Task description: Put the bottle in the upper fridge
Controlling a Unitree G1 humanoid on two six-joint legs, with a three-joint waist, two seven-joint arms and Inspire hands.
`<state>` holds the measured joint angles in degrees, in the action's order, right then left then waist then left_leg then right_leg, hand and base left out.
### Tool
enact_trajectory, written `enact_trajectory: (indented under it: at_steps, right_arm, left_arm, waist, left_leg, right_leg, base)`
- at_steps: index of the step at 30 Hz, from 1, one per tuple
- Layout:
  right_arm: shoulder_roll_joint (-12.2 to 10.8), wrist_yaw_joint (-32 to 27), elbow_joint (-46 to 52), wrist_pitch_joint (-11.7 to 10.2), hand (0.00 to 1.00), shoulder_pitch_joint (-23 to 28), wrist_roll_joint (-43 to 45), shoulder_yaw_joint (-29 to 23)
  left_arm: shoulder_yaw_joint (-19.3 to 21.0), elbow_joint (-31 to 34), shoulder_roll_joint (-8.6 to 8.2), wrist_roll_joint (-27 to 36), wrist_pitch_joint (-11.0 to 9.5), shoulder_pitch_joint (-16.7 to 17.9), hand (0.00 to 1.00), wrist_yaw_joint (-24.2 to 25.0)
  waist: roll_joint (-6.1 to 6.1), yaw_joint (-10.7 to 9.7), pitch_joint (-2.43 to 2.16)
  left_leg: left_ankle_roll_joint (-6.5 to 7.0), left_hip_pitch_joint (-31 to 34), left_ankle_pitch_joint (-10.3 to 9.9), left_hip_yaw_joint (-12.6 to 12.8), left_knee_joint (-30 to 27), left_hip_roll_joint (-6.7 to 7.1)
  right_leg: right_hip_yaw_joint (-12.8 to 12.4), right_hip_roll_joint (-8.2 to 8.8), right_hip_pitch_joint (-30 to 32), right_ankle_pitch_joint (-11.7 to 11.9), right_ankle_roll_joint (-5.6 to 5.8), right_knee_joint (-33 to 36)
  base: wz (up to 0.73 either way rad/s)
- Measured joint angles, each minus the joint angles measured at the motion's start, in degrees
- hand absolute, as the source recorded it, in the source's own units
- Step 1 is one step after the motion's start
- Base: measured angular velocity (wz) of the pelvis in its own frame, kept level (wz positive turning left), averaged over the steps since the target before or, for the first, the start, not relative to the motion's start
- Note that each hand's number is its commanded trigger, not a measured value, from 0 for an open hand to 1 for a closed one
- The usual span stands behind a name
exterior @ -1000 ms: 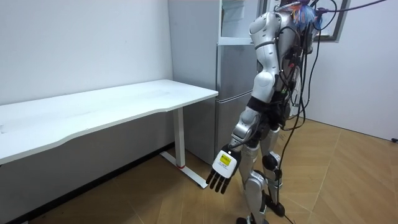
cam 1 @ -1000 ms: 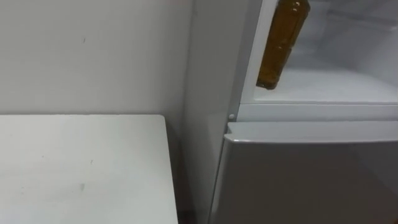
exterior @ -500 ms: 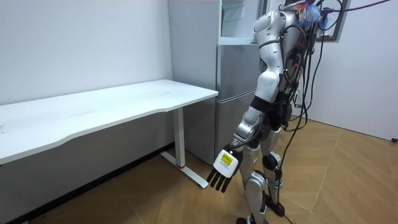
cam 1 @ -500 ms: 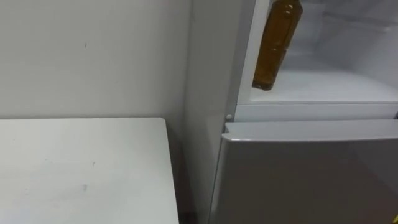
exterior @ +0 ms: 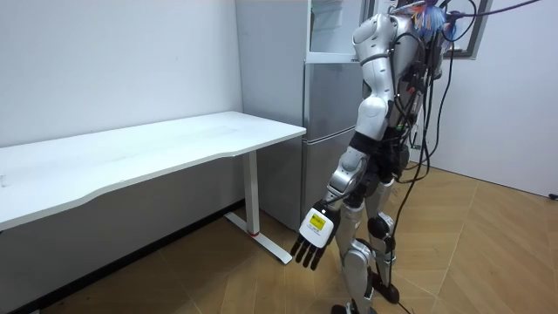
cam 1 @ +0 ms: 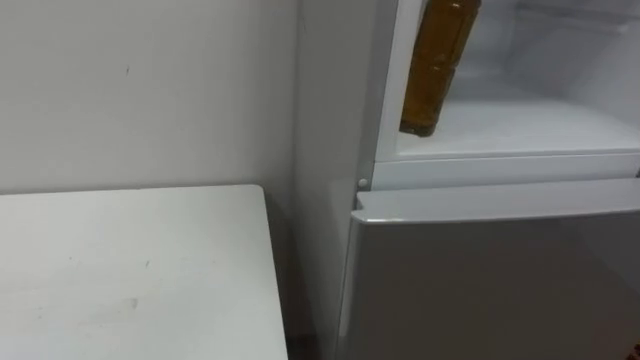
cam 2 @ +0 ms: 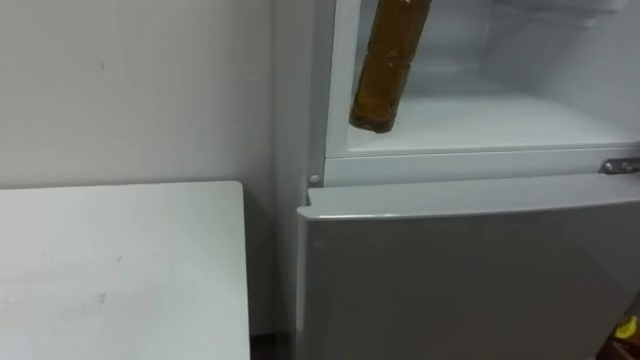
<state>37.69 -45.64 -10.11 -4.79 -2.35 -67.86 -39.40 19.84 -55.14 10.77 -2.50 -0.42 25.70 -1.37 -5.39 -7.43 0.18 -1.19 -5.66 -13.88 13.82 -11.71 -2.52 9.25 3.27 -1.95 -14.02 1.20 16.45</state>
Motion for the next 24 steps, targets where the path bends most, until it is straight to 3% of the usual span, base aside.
enact_trajectory:
  at_steps: [2,8,17,21,24]
  right_arm:
    - [-3.6,-0.1,5.8,0.0,0.0,2.6,2.2,0.0]
    - [-9.1,-1.3,12.9,0.0,0.0,4.6,8.0,2.5]
    - [-10.6,-1.3,17.7,-1.4,0.0,8.0,12.2,4.6]
    - [-11.0,-1.3,20.4,-1.7,0.0,10.8,12.4,6.4]
    - [-12.9,-1.2,23.1,-2.9,0.0,12.1,12.4,7.3]
  left_arm:
    - [-0.9,0.0,0.0,-0.6,0.0,0.0,0.0,0.0]
    - [-2.1,-0.2,-0.34,-1.0,-1.4,-0.4,0.0,0.3]
    - [-2.4,-5.1,-0.8,-2.2,-2.7,-1.9,0.0,1.2]
    - [-3.3,-6.7,-0.87,-2.2,-3.7,-2.0,0.0,1.6]
    - [-3.9,-7.1,-1.04,-2.2,-3.9,-2.5,0.0,1.6]
  waist:
    - [0.13,0.0,0.04]
    - [0.38,0.2,0.15]
    - [1.97,2.3,0.08]
    - [1.96,2.6,0.08]
    - [1.89,2.7,0.1]
  left_leg:
    - [-0.02,-0.1,0.0,0.1,-0.1,-0.06]
    - [0.01,-0.5,0.0,0.6,-0.1,-0.01]
    - [0.04,-0.7,0.0,1.3,0.0,0.0]
    - [0.04,-0.7,0.0,1.8,0.0,0.02]
    - [0.04,-0.4,0.0,1.9,-0.1,0.02]
  right_leg:
    - [0.0,-0.02,0.1,0.0,-0.01,0.3]
    - [-0.5,0.06,0.7,0.0,-0.07,0.4]
    - [-2.4,-0.3,2.0,0.0,-0.18,1.7]
    - [-3.1,-0.34,2.3,0.0,-0.24,2.2]
    - [-3.2,-0.34,2.7,0.0,-0.29,2.3]
  base:
    - [-0.06]
    - [-0.06]
    - [-0.11]
    - [-0.12]
    - [-0.03]
